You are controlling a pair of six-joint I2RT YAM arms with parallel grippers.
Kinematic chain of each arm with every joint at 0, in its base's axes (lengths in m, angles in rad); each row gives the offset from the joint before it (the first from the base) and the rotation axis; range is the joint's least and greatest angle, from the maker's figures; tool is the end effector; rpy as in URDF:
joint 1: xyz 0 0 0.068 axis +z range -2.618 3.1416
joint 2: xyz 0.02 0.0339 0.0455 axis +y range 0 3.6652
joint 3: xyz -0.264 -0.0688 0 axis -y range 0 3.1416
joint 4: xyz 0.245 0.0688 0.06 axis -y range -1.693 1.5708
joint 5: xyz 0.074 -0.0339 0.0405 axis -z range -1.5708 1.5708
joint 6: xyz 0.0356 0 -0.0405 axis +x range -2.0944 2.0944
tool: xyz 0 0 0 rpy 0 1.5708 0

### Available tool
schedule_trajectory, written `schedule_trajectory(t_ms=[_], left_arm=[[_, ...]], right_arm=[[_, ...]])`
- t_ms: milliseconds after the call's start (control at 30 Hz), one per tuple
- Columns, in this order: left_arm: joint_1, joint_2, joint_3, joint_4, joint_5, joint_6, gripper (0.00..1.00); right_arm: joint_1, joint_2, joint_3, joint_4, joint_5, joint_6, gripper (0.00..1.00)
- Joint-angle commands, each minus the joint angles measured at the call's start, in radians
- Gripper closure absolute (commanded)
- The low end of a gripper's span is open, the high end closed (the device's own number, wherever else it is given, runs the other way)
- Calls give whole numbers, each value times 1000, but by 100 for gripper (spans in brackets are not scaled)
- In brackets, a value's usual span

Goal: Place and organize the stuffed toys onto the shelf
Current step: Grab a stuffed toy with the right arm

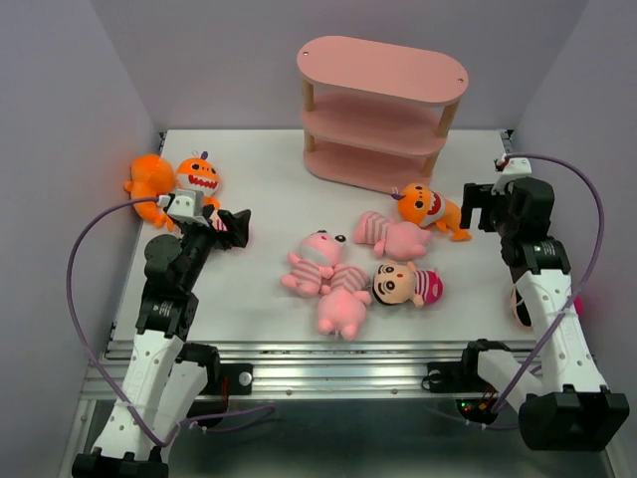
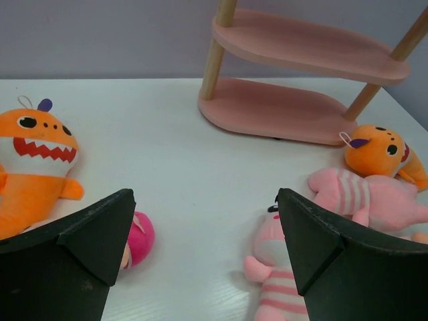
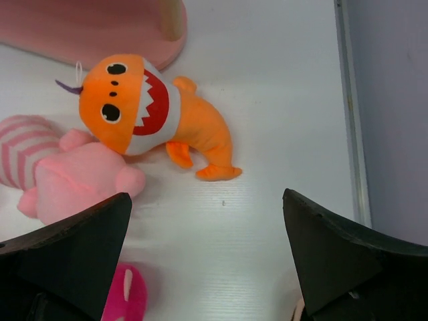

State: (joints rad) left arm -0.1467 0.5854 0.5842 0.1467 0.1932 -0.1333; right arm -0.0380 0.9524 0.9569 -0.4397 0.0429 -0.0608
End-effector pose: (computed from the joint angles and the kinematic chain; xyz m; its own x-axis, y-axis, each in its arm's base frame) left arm 0.1502 -0.0291 0.3349 0.0981 -0.1463 -0.9844 0.3475 0.9319 -0.1039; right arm 0.2108 -0.0095 0.3435 -0.4252 -0.0446 -0.9040 0.0511 0.9960 -0.0731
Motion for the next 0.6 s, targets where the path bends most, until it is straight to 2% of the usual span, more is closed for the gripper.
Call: schedule_trajectory(t_ms=[0, 67, 200, 300, 500, 567], left_arm=[[4, 4, 48, 57, 64, -9, 1], [4, 11, 49, 54, 78, -11, 1], [4, 21, 54, 50, 94, -11, 1], [4, 30, 55, 45, 104, -11, 1], [4, 37, 60, 40, 118, -9, 1], [4, 40, 62, 40, 127, -9, 1]], right_arm=[[-5, -69, 63, -85, -275, -333, 0], [-5, -87, 78, -167, -337, -477, 0], [-5, -75, 109, -227, -215, -520, 0], [-5, 8, 134, -292, -126, -536, 0], [-5, 183, 200, -456, -51, -554, 0], [-5, 218, 235, -516, 74, -568, 0]])
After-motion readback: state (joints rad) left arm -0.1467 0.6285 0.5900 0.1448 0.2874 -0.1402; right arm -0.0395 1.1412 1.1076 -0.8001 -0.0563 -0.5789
